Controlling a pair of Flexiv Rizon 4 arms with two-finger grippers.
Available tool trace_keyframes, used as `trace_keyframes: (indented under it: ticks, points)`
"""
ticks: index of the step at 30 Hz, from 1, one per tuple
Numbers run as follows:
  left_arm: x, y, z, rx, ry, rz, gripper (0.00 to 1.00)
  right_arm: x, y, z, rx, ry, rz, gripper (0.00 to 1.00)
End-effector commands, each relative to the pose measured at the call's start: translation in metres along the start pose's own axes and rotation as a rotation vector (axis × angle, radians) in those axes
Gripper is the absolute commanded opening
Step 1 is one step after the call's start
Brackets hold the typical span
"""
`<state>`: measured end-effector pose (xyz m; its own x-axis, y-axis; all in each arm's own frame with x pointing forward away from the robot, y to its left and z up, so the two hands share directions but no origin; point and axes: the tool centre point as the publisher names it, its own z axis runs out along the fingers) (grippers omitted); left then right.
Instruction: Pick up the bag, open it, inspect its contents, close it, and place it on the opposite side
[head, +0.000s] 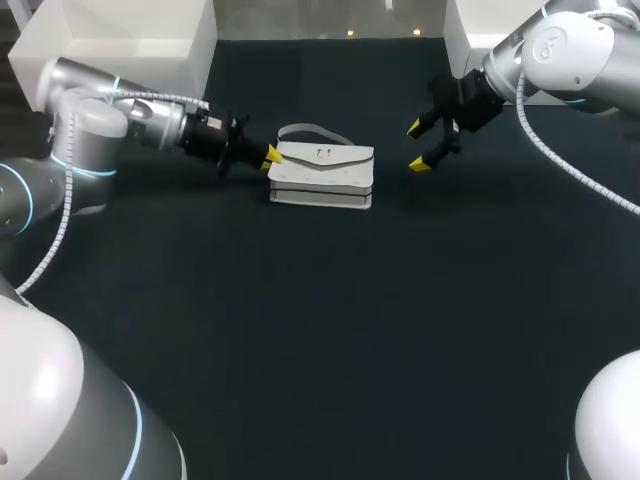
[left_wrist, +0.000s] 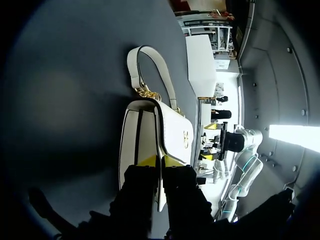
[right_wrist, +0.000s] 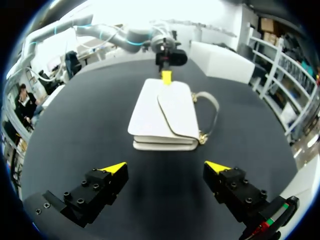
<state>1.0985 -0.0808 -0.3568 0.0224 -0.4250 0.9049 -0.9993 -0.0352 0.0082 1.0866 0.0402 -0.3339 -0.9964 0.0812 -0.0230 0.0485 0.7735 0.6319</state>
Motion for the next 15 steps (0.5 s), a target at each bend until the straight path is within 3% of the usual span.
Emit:
trace_keyframes:
  ticks: [1,15]
  points:
    - [0.0028,0.0077,0.0083,0.082,0.003,-0.004,0.0,-0.001,-0.0004,-0.0001,-0.002,0.003,-0.001,1.0]
    - [0.0068,0.0099,0.0167,0.113,0.012,-0.001,0.0,-0.001,-0.0004,-0.0001,-0.002,0.003,-0.001,1.0]
